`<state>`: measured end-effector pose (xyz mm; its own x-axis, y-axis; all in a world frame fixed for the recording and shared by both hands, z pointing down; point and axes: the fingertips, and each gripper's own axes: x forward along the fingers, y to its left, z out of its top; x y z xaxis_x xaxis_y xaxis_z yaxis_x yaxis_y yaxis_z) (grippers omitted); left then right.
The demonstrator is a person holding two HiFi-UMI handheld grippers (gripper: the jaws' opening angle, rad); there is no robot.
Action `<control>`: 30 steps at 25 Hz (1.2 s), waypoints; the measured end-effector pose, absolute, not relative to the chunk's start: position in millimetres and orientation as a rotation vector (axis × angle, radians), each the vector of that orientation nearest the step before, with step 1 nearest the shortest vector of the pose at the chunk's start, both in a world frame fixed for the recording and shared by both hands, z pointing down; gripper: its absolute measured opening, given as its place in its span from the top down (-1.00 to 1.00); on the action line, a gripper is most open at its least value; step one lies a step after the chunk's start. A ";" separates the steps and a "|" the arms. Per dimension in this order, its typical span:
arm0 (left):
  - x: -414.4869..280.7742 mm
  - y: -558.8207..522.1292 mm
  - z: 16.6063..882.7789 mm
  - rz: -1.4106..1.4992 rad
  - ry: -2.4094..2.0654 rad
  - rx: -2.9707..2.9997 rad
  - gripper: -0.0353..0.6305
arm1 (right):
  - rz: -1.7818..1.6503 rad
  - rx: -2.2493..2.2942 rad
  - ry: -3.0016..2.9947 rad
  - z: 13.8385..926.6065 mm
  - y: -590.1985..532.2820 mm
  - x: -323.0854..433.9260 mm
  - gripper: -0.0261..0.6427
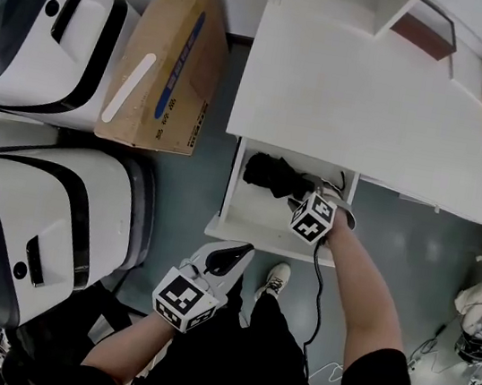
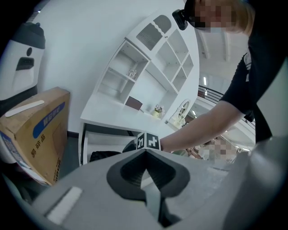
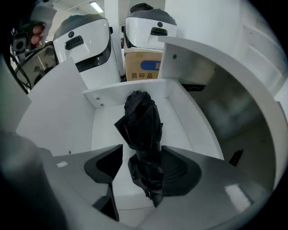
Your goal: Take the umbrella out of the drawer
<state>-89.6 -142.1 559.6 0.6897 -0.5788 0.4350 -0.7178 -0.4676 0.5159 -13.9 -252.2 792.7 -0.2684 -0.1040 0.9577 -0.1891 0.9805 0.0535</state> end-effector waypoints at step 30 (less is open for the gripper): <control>-114.4 -134.5 579.7 0.242 -1.052 2.099 0.89 | 0.057 0.037 -1.719 857.2 -270.2 -24.7 0.03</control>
<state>-114.4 -134.5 579.7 0.6424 -0.6052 0.4701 -0.7499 -0.3702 0.5482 -24.7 -270.2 857.2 -0.1489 0.0082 0.9888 -0.0578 0.9982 -0.0169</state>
